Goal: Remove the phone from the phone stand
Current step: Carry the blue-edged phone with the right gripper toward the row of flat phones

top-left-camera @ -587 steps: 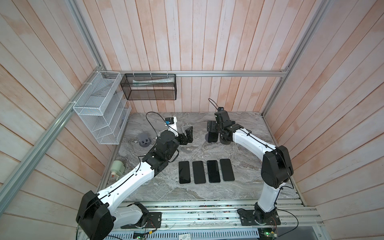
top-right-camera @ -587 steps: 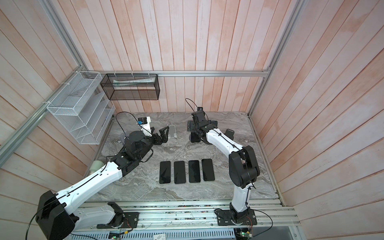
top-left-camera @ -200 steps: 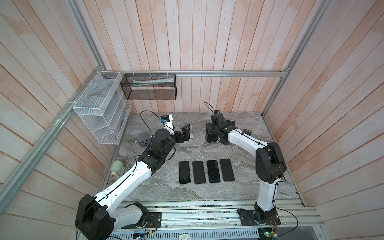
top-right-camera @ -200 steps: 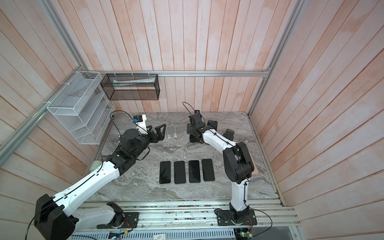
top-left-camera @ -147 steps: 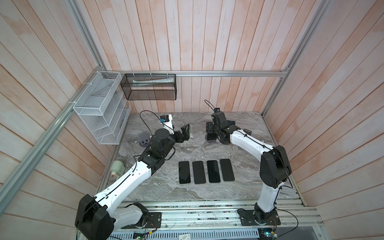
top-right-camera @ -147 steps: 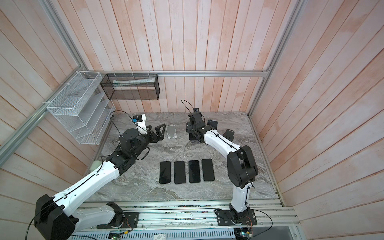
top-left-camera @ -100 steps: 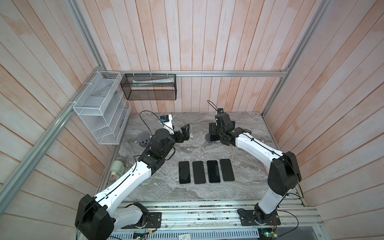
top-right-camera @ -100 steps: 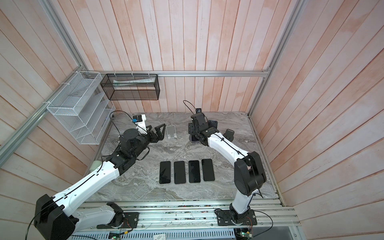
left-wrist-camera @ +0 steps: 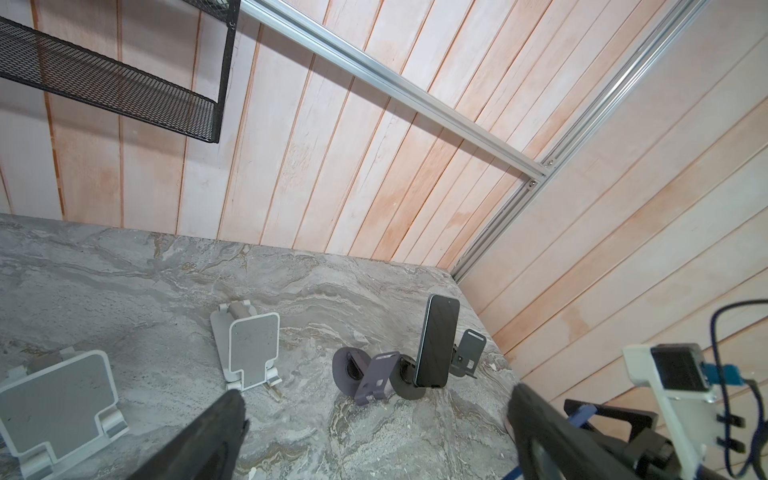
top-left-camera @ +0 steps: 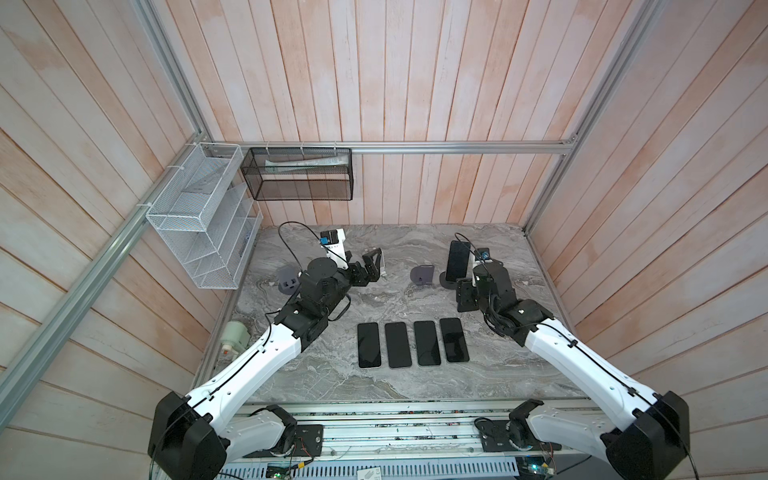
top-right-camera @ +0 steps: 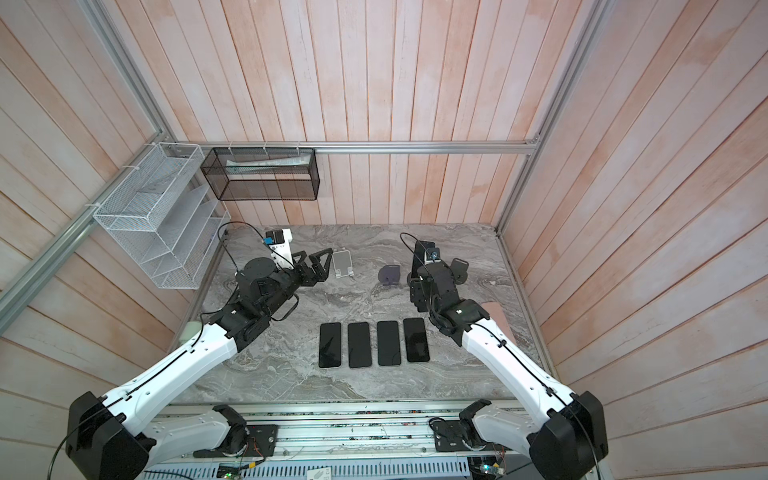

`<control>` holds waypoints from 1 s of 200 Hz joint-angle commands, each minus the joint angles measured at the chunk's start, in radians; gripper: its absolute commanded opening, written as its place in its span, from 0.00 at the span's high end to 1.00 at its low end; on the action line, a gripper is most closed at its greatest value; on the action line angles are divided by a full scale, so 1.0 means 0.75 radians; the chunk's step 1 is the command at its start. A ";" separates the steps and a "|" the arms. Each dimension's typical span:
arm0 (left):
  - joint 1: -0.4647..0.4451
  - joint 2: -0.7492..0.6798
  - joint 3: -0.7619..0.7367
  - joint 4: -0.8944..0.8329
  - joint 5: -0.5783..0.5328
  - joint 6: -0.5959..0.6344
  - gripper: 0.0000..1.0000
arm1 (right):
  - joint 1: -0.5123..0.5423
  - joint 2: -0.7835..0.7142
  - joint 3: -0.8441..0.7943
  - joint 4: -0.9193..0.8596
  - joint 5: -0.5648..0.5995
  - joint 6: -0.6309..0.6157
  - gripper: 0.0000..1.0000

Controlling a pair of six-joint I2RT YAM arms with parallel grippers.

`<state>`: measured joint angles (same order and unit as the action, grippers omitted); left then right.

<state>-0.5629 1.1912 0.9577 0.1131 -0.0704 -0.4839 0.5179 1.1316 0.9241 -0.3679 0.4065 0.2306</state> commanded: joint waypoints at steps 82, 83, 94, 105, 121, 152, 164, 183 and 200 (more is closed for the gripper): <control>0.006 -0.048 0.019 0.029 0.035 0.002 0.00 | -0.130 0.057 0.083 -0.059 -0.161 -0.192 0.31; 0.007 -0.048 0.018 0.028 0.035 0.002 0.00 | -0.130 0.058 0.087 -0.059 -0.159 -0.191 0.30; 0.007 -0.055 0.022 0.028 0.026 0.013 0.00 | -0.128 0.080 0.118 -0.062 -0.173 -0.162 0.31; 0.006 -0.062 0.019 0.029 0.010 0.021 0.00 | -0.111 0.108 0.153 -0.072 -0.153 -0.093 0.32; 0.006 -0.062 0.016 0.027 -0.014 0.031 0.00 | -0.062 0.155 0.205 -0.095 -0.139 -0.003 0.32; 0.010 -0.062 0.022 0.022 -0.043 0.046 0.00 | 0.088 0.265 0.327 -0.123 -0.048 0.144 0.32; 0.013 -0.065 0.021 0.013 -0.076 0.057 0.00 | 0.158 0.329 0.400 -0.149 -0.008 0.214 0.32; 0.022 -0.074 0.022 -0.007 -0.161 0.062 0.00 | 0.290 0.454 0.535 -0.203 0.071 0.365 0.32; 0.036 -0.091 0.003 -0.015 -0.282 0.032 0.00 | 0.407 0.582 0.690 -0.258 0.104 0.470 0.32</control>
<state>-0.5518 1.1572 0.9577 0.1158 -0.1505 -0.4606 0.7212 1.4788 1.3067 -0.5041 0.4038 0.4110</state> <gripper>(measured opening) 0.999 0.743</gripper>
